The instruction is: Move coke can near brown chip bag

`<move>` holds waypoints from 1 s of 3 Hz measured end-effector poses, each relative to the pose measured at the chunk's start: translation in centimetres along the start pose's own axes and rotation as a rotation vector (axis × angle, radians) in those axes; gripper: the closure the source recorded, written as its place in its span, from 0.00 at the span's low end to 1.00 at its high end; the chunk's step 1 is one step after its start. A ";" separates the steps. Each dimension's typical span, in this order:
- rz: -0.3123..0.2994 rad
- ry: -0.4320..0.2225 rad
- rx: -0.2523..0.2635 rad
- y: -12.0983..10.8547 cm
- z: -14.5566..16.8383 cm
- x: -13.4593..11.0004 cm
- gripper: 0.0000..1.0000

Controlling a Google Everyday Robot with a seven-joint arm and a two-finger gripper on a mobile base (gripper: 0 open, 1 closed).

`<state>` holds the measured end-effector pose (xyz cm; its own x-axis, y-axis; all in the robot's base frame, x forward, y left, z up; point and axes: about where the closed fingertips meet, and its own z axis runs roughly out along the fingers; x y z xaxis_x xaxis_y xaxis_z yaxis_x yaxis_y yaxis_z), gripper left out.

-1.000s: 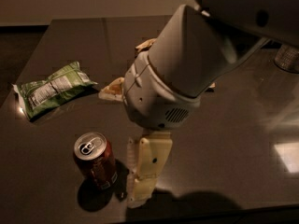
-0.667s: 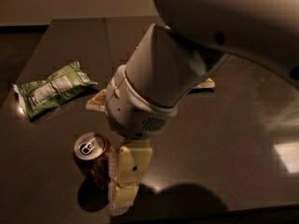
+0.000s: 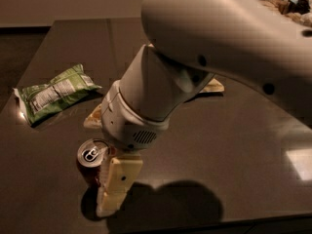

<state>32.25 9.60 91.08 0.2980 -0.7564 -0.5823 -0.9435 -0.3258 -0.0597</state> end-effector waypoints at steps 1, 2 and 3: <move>0.007 -0.010 0.005 -0.4 0.4 0.0 0.37; 0.017 -0.019 0.010 -0.6 0.4 0.2 0.60; 0.078 -0.011 0.056 -2.3 -1.9 1.4 0.84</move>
Offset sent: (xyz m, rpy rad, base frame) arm 0.0132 -0.0009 -0.0095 0.0316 0.0293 -0.0344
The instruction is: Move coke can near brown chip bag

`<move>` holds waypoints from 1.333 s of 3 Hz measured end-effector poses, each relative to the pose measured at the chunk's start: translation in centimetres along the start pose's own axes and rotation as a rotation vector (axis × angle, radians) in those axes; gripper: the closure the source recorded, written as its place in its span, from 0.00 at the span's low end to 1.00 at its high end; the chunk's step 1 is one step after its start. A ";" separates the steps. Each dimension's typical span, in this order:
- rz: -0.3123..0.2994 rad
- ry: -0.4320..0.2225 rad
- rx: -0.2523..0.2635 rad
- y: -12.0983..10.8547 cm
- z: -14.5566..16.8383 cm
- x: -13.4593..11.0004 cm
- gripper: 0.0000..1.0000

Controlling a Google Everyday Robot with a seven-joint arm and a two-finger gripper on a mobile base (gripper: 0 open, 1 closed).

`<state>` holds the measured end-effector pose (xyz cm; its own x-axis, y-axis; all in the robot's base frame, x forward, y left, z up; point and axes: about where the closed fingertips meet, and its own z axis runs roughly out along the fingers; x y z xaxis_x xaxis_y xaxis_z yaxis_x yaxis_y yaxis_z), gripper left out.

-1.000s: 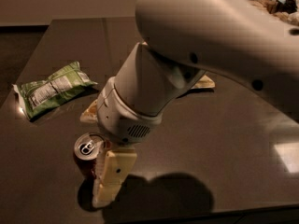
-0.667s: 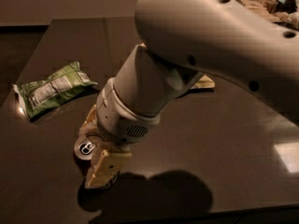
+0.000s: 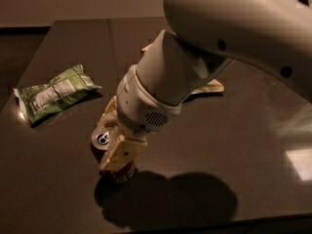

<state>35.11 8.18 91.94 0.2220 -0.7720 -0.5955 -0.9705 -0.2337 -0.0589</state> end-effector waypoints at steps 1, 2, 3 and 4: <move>0.108 0.003 0.080 -3.2 -3.8 2.9 1.00; 0.225 -0.002 0.161 -6.7 -7.8 7.0 1.00; 0.319 -0.014 0.219 -9.3 -10.5 11.0 1.00; 0.368 -0.026 0.250 -11.1 -11.4 13.8 1.00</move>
Offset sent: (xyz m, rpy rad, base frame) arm 0.1449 -0.1463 0.0321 0.0323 0.0276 -0.4489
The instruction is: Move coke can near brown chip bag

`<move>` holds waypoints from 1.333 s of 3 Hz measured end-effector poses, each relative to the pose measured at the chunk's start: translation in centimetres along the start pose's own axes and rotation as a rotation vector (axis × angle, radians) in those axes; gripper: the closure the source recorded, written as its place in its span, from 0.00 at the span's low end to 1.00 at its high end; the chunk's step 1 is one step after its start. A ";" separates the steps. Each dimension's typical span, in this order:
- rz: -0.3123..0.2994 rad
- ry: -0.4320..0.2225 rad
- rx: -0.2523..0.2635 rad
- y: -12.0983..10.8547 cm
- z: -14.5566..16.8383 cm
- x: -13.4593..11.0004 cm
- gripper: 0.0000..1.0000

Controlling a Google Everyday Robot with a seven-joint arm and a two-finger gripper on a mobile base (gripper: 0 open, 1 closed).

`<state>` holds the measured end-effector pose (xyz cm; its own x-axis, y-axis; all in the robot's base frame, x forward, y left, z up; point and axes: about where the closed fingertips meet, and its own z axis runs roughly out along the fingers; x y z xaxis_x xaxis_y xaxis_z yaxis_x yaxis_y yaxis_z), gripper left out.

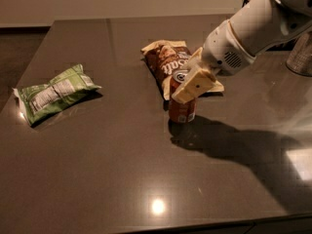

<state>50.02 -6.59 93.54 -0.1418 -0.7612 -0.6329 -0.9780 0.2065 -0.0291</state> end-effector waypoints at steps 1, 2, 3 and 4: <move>0.023 -0.010 0.027 -1.7 0.2 1.0 0.82; 0.019 -0.022 0.053 -2.6 0.3 1.5 0.60; 0.002 -0.028 0.071 -3.0 0.4 1.8 0.36; -0.001 -0.028 0.070 -2.9 0.4 1.6 0.14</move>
Offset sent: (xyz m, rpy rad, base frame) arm 0.0376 -0.0248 -0.0168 0.0305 -0.0695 -0.0688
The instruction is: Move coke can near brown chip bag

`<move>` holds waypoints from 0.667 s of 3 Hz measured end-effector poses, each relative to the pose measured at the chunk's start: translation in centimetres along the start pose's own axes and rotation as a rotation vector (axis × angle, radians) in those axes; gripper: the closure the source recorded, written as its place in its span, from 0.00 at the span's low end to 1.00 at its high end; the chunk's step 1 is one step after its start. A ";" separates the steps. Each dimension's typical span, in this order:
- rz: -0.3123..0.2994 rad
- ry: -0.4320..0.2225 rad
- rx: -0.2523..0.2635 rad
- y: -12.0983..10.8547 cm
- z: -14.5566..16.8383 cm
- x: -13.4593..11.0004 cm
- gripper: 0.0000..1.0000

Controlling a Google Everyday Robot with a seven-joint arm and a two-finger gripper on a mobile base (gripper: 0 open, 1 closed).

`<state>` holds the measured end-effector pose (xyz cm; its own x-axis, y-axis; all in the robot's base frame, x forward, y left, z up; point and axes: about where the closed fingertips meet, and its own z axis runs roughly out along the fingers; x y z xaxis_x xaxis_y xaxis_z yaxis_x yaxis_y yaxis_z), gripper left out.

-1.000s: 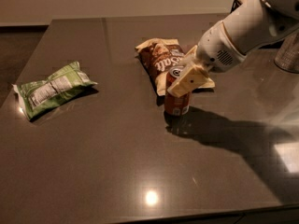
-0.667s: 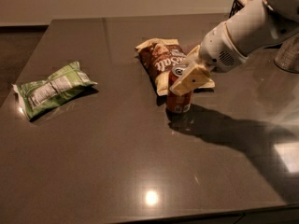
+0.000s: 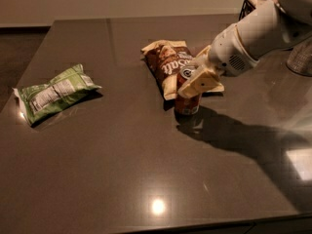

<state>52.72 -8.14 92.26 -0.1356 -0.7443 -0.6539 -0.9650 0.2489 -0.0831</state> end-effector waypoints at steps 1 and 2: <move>-0.003 0.000 -0.001 0.1 0.0 -0.1 0.00; -0.003 0.000 -0.001 0.1 0.0 -0.1 0.00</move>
Offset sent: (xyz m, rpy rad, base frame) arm -0.0007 0.0015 0.0006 -0.0008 -0.0012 0.0027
